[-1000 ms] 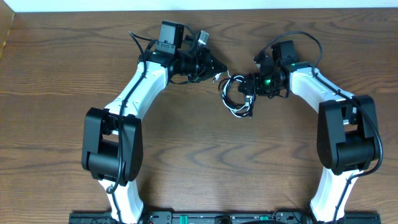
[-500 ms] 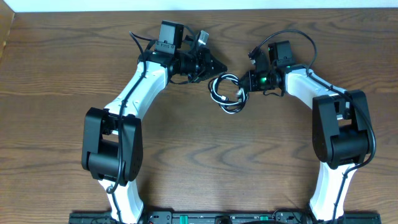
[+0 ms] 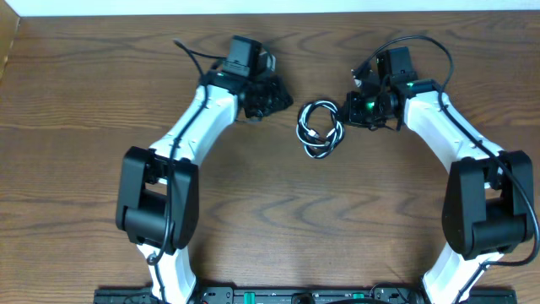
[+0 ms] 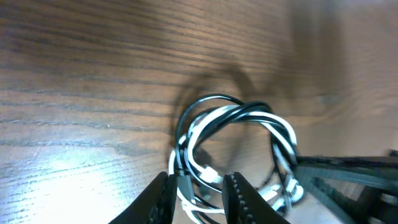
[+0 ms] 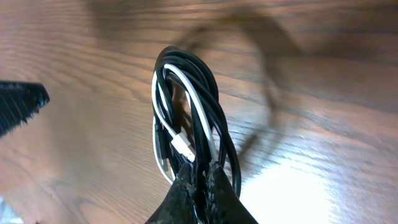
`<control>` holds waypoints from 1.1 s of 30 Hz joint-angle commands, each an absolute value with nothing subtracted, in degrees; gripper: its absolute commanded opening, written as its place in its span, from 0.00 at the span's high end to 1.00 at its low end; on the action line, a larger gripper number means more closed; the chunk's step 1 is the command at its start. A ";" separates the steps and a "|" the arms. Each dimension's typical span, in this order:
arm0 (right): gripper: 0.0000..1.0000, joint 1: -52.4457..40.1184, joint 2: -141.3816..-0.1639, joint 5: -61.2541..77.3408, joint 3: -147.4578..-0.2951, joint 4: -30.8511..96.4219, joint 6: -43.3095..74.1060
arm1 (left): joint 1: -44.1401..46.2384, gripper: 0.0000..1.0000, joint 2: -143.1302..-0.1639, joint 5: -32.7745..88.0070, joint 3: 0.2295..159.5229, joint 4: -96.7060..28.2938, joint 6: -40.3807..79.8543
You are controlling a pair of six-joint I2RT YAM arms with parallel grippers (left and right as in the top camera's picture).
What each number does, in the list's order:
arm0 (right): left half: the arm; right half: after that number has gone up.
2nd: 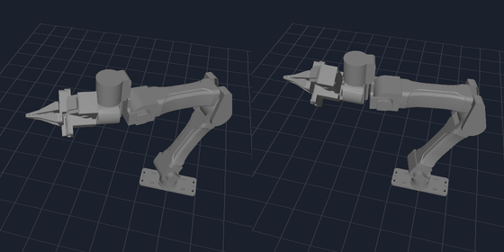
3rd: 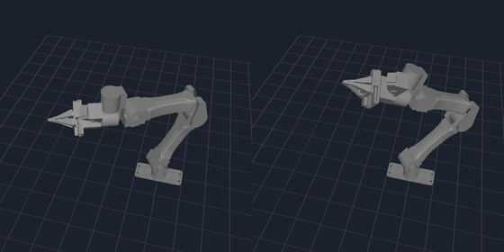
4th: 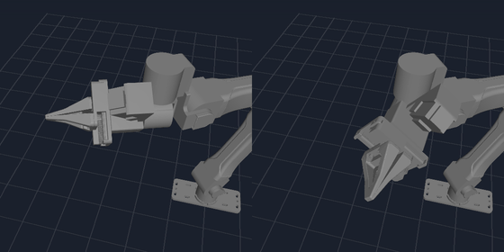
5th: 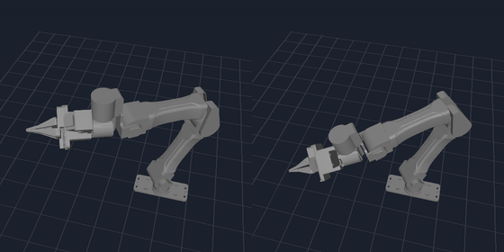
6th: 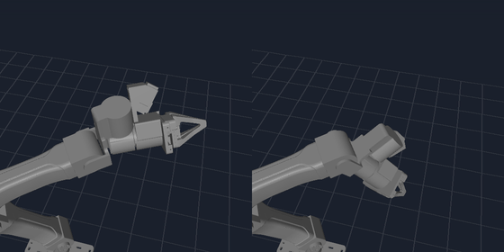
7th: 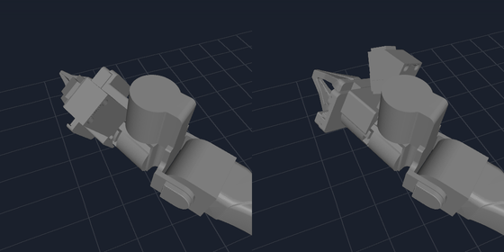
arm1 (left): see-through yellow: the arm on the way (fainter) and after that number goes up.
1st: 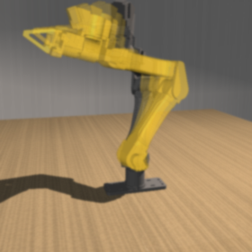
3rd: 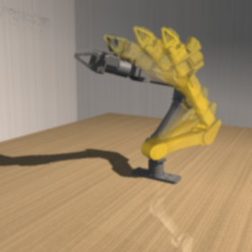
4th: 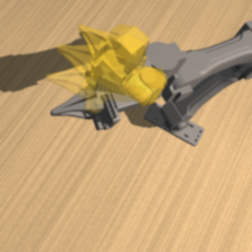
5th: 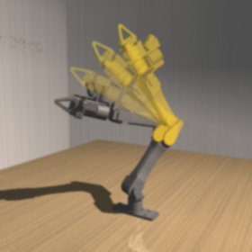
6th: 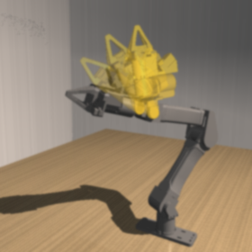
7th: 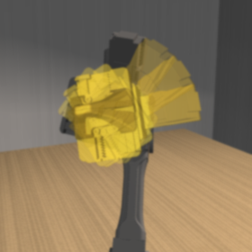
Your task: Untangle cables
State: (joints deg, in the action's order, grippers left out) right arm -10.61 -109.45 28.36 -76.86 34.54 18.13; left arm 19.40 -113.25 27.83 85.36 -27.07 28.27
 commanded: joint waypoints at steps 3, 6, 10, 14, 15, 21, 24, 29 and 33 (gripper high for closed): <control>0.99 -10.50 -109.38 20.18 -76.79 38.48 23.59 | 24.82 0.68 -114.13 12.47 85.41 -26.74 26.83; 0.99 -10.50 -109.40 19.59 -76.77 39.99 24.23 | 27.20 0.66 -116.73 12.38 85.41 -23.86 27.92; 0.99 -10.50 -109.40 19.59 -76.75 40.16 24.21 | 29.12 0.66 -119.77 12.38 85.41 -20.38 29.45; 0.99 -10.55 -109.40 19.59 -76.75 40.10 24.21 | 30.72 0.66 -122.74 12.36 85.41 -18.11 29.65; 0.99 -10.55 -109.40 19.57 -76.75 40.10 24.21 | 30.98 0.66 -123.26 12.38 85.41 -17.63 29.65; 0.99 -10.55 -109.40 19.35 -76.75 40.10 24.21 | 33.21 0.66 -126.02 11.33 85.41 -15.53 29.61; 0.99 -10.55 -109.40 18.94 -76.69 40.14 24.18 | 33.85 0.67 -127.42 7.31 85.41 -16.16 29.61; 0.99 -10.52 -109.40 15.92 -76.64 40.82 24.14 | 33.04 0.93 -127.85 7.18 85.41 -15.90 29.19; 0.98 -9.76 -109.40 14.92 -76.64 40.95 21.98 | 28.47 0.93 -123.31 27.75 85.54 -15.94 26.55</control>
